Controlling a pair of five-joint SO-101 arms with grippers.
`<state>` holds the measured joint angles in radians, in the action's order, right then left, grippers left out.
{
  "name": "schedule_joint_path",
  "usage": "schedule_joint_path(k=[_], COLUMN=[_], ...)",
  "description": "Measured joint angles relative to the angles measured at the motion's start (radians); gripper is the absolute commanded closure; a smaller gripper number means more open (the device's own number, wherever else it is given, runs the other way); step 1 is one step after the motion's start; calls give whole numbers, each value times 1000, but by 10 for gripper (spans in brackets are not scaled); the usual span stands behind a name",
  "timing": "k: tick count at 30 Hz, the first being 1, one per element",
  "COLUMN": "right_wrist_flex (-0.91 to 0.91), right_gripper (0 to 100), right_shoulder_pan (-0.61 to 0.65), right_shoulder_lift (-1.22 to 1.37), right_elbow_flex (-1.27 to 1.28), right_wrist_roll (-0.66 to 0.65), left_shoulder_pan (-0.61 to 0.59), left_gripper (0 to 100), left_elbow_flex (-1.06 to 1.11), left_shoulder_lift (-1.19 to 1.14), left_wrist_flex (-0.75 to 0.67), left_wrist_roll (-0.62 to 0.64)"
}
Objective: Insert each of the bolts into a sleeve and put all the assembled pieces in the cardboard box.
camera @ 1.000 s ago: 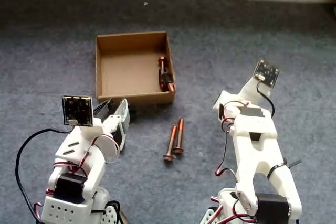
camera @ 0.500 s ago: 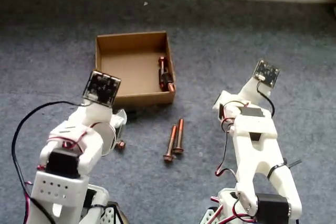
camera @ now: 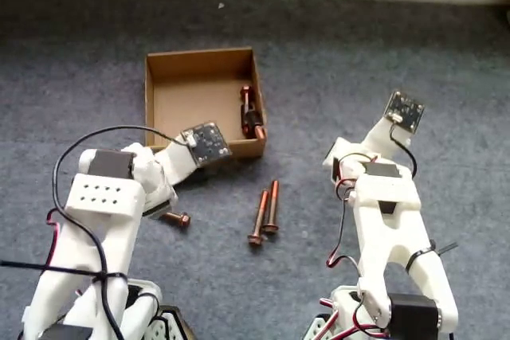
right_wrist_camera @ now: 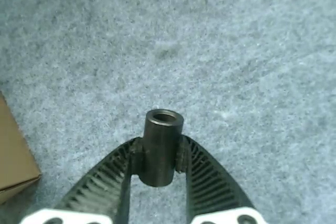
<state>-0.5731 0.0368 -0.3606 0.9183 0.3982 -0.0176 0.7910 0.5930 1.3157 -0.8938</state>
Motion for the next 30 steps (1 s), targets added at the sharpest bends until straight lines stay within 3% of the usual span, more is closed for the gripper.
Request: schedule_joint_path(k=[6,12,22,30], right_wrist_flex=[0,0,0,0], right_gripper=[990,990,990,990], right_shoulder_pan=[0,0,0,0], right_shoulder_lift=[0,0,0,0], right_elbow_flex=[0,0,0,0], right_wrist_roll=[0,0,0,0], left_shoulder_pan=[2,5,87,92], left_gripper=[771,765,766,966], left_elbow_flex=[-8,-9,-15,-21], left_shoulder_lift=[-158,-270,-480,-545], left_wrist_flex=[11,5,-169,-219], left_wrist_roll=[-221,-247,-247,-247])
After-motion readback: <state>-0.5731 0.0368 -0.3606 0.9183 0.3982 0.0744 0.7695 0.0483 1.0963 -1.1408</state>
